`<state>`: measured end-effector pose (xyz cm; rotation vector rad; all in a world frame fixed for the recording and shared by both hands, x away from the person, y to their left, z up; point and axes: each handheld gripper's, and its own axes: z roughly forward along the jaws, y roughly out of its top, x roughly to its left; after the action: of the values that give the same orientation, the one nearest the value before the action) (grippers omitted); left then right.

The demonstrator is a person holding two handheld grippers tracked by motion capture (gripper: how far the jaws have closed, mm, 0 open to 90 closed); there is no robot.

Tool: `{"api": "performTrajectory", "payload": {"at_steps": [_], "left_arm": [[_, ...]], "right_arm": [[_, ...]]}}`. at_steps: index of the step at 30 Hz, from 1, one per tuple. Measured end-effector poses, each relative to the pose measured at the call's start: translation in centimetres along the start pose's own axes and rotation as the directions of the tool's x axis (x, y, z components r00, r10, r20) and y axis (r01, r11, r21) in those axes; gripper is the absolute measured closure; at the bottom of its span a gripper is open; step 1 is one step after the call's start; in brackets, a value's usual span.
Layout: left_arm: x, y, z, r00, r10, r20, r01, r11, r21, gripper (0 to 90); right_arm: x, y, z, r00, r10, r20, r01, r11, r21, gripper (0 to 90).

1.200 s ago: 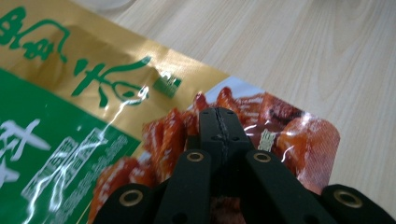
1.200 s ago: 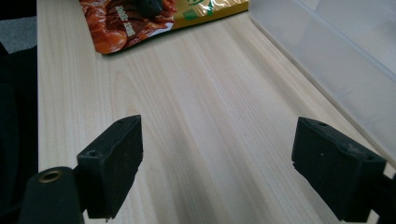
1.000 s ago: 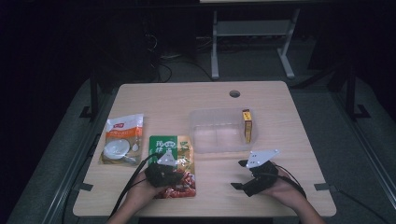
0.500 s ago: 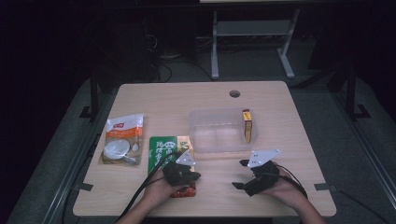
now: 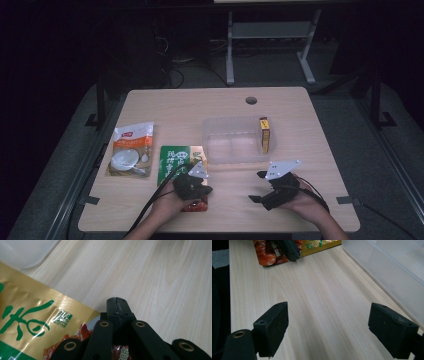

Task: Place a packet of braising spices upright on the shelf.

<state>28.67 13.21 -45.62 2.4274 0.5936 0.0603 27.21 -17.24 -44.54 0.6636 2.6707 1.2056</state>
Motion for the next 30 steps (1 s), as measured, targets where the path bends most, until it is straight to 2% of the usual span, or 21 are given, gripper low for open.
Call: {"api": "performTrajectory", "payload": {"at_steps": [4,10,11,14,21,25,26,29,30], "left_arm": [[0.1,-0.5,-0.6,0.9999,-0.003,-0.013,0.003,0.9998,0.018,90.0],[0.5,-1.8,-1.7,0.9992,-0.034,-0.021,0.034,0.9991,0.026,89.9],[0.5,-2.0,-1.9,0.9984,-0.053,-0.022,0.053,0.9984,0.019,89.9],[0.6,-2.7,-2.4,0.9978,-0.061,-0.025,0.062,0.9978,0.023,89.9],[0.8,-4.5,-3.8,0.9908,-0.129,-0.041,0.129,0.9916,0.008,89.9],[1.1,-5.3,-4.4,0.9871,-0.154,-0.045,0.154,0.9881,-0.002,89.8],[1.2,-5.4,-4.5,0.9878,-0.150,-0.042,0.150,0.9886,0.000,89.8],[1.8,-5.6,-5.4,0.9860,-0.160,-0.048,0.158,0.9868,-0.033,89.6],[1.9,-5.6,-5.7,0.9832,-0.176,-0.050,0.173,0.9836,-0.050,87.5]], "right_arm": [[0.0,-0.1,-0.1,1.0000,0.003,0.003,-0.003,1.000,0.000,16.2],[-0.1,0.0,-0.1,1.0000,0.003,0.003,-0.003,1.000,-0.001,16.2],[0.0,0.0,-0.1,1.0000,0.006,0.002,-0.006,1.000,0.000,16.2],[0.0,0.0,0.0,1.0000,0.005,0.000,-0.005,1.000,-0.001,16.2],[0.0,0.0,0.0,1.0000,0.006,0.002,-0.006,1.000,0.002,16.2],[0.0,0.0,0.0,1.0000,0.001,0.002,-0.001,1.000,0.001,16.2],[0.0,0.0,0.0,1.0000,0.003,0.002,-0.003,1.000,0.002,16.2],[0.0,0.0,0.0,1.0000,0.005,0.001,-0.005,1.000,0.004,16.2],[0.1,0.0,0.0,1.0000,0.006,0.001,-0.006,1.000,0.004,16.2]]}}
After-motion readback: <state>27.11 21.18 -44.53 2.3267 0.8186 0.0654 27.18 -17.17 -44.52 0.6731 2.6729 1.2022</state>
